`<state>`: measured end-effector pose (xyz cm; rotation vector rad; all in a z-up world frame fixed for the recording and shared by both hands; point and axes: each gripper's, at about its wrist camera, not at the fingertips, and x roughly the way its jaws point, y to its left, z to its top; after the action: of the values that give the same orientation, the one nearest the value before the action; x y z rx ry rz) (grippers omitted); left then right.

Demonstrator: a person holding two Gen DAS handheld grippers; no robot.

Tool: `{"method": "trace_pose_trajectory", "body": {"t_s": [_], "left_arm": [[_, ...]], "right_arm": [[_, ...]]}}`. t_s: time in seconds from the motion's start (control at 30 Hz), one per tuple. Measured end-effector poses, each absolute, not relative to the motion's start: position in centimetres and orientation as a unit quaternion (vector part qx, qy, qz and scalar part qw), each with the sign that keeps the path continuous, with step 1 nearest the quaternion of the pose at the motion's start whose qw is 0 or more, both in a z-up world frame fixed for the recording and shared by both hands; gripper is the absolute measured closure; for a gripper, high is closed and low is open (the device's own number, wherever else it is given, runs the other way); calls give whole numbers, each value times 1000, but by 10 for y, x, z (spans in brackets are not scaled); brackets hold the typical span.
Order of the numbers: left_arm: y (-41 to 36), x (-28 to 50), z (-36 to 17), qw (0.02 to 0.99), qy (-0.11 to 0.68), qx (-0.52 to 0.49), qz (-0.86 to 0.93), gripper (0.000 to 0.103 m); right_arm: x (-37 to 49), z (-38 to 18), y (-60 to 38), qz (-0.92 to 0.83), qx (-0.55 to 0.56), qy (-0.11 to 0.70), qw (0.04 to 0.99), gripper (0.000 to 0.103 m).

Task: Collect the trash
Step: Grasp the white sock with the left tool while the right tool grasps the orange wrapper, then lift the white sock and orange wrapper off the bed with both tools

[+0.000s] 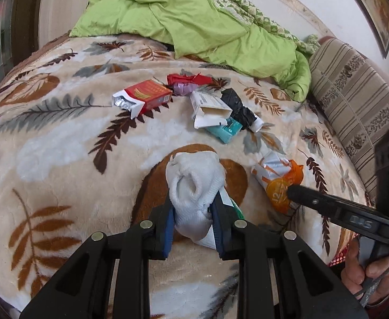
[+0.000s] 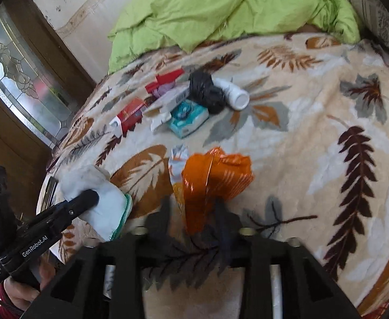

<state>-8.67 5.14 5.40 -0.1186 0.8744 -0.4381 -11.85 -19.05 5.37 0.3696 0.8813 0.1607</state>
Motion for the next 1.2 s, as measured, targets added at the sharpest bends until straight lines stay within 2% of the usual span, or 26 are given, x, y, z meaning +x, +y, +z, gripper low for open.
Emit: {"method": "trace_pose_trajectory", "body": {"t_s": [0.1,0.47,0.53,0.57,0.67,0.93,1.2], "left_arm": [[51,-87,56,886,408,-59,-213,80],[46,-83,57,890,396,-50,-221,80],[45,-84,57,891,393,-47,-223,80],[44,-85,58,892,391,-44,-222,80],[43,-87,58,894,386,-40,-222,80],[39,-87,61,896,379,-41,-228,80],[31,-91,64,901,367,-28,-231,80]], "right_arm": [[-127,58,-191,73,175,409,893,42],[-86,36,-196,31,191,439,877,42],[-83,34,-194,32,190,437,879,60],[-83,34,-192,36,189,436,879,78],[-86,37,-185,35,167,429,887,87],[-112,68,-171,33,100,351,931,88],[-115,72,-174,36,109,341,933,88]]}}
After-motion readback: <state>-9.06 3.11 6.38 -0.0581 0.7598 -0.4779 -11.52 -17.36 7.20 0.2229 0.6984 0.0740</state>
